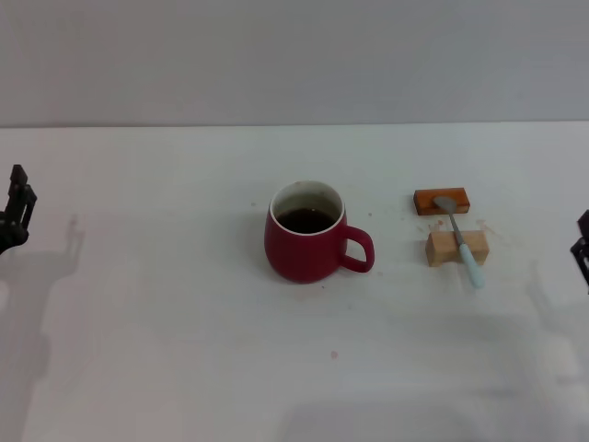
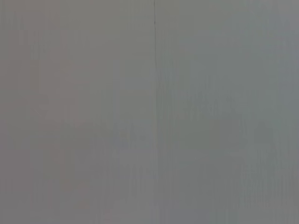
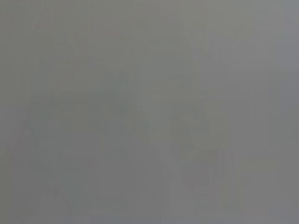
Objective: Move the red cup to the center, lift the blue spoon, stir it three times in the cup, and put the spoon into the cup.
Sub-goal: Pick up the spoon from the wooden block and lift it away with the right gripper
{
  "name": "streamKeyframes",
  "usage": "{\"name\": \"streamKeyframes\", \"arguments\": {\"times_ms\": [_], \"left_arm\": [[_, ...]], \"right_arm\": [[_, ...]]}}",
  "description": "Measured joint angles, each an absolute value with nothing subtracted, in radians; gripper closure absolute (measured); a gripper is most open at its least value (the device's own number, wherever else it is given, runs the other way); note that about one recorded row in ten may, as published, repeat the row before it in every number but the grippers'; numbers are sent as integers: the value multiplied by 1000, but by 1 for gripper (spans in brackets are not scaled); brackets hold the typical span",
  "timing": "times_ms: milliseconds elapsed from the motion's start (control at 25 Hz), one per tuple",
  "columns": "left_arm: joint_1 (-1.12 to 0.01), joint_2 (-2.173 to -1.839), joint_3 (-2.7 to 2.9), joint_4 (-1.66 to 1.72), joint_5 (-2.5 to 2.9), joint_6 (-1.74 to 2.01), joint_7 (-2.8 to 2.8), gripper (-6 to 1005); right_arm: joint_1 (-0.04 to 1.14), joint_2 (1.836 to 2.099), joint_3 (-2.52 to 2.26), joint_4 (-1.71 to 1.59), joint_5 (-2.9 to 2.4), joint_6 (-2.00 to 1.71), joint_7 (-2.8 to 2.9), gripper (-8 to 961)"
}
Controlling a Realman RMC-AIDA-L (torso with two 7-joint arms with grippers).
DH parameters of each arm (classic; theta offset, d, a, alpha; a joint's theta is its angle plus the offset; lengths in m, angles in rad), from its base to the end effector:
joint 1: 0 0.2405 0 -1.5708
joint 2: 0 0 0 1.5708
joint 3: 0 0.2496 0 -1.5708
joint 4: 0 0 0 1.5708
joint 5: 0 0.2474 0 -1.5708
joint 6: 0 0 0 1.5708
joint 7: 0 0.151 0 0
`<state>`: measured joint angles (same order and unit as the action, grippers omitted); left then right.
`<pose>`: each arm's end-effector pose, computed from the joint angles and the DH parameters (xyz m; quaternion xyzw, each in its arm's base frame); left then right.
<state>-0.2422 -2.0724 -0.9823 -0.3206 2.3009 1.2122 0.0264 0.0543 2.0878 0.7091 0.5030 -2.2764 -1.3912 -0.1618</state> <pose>-0.3723 0.3100 -0.0151 -0.6287 -0.2330 -0.2777 0.6880 0.3279 0.2451 -0.0577 -0.6558 0.1827 0.3246 0.6566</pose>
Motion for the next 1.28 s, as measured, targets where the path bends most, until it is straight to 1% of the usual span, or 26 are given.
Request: {"name": "streamKeyframes", "arguments": {"times_ms": [360, 600, 1280], "left_arm": [[-255, -2073, -983, -306, 2301, 1210, 27, 201], [-255, -2073, -982, -307, 2301, 1210, 27, 140], [-253, -2072, -976, -305, 2301, 1212, 28, 141]], "right_arm": [[84, 2088, 678, 497, -2276, -1270, -158, 178], [102, 2088, 659, 497, -2276, -1208, -149, 178], [142, 2088, 634, 497, -2276, -1073, -118, 177]]}}
